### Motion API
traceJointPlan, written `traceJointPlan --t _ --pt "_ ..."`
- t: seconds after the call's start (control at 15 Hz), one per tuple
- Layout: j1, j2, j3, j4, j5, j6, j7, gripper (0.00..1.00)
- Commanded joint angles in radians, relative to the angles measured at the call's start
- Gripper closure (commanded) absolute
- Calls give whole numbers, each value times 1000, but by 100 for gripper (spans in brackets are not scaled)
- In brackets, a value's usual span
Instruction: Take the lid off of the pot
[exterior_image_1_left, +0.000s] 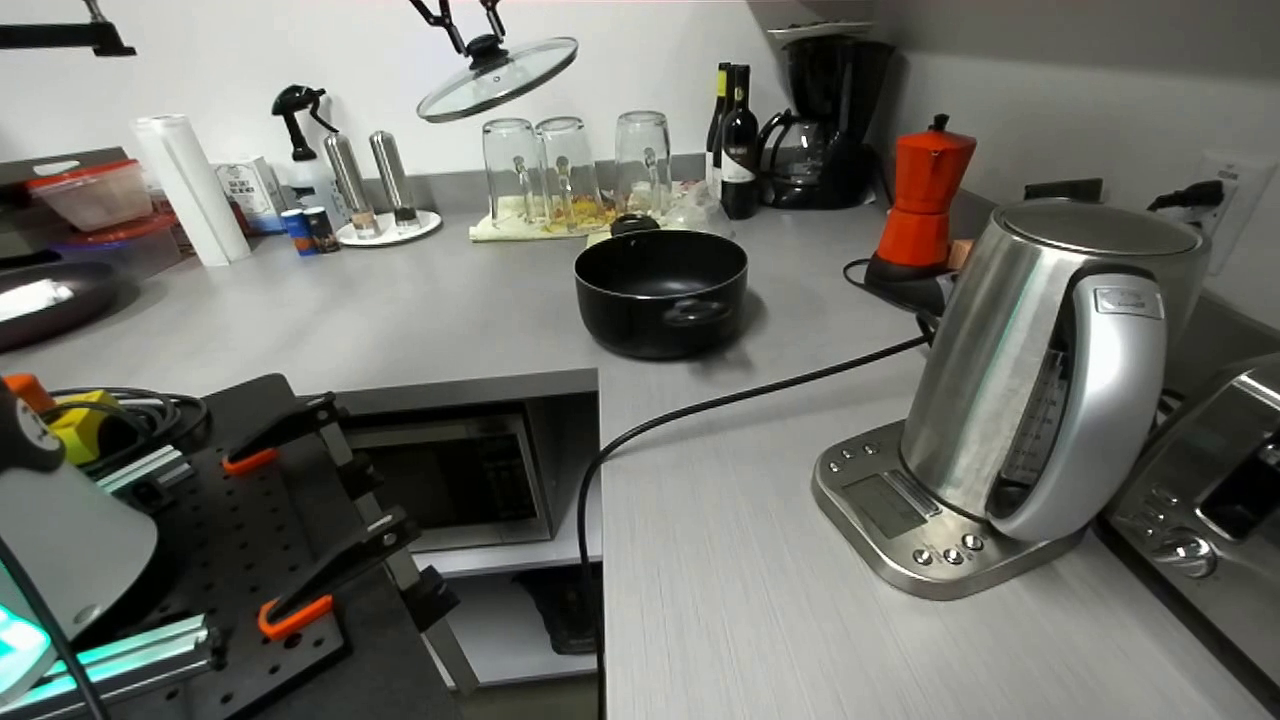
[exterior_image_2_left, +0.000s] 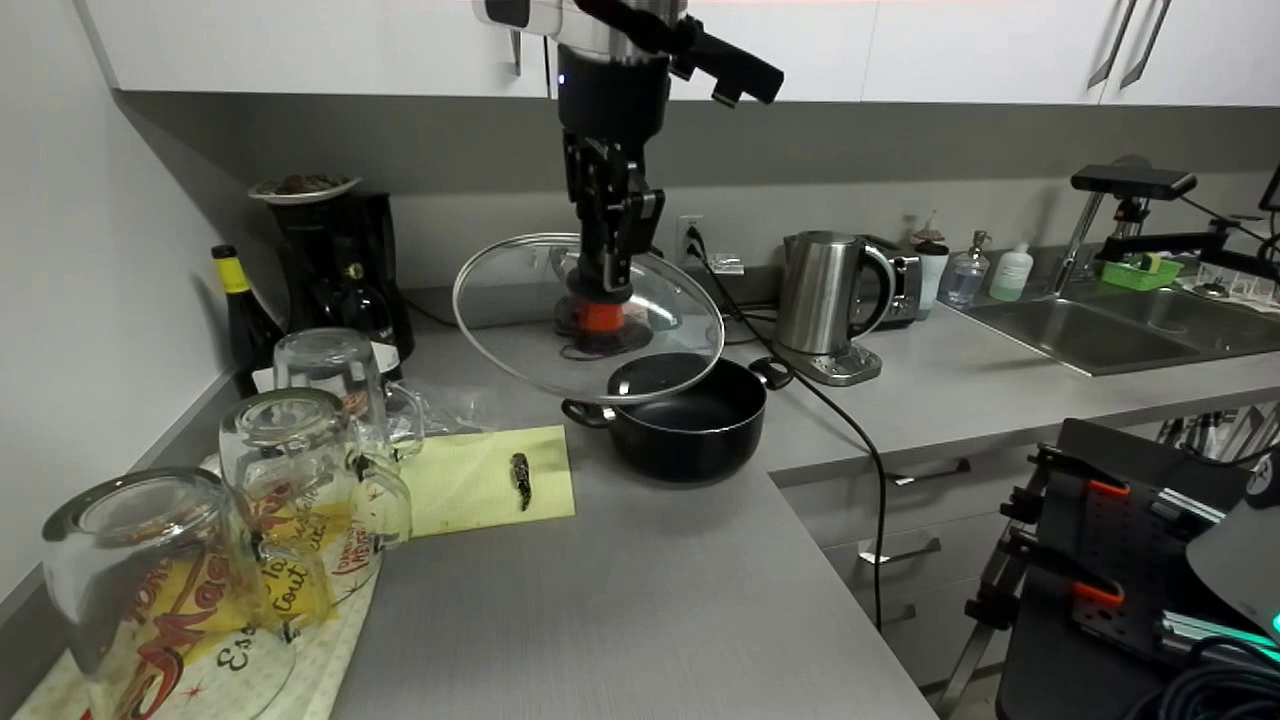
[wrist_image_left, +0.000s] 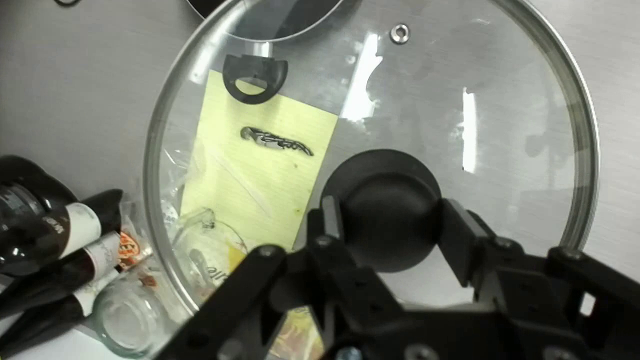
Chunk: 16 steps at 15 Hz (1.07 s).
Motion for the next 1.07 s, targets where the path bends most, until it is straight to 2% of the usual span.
traceJointPlan --t 0.0,0.33,1.0 --pt "33 12 33 -40 -45 62 -66 75" --pt "89 117 62 -60 -65 106 -67 75" --pt "164 423 17 42 -101 131 -41 75"
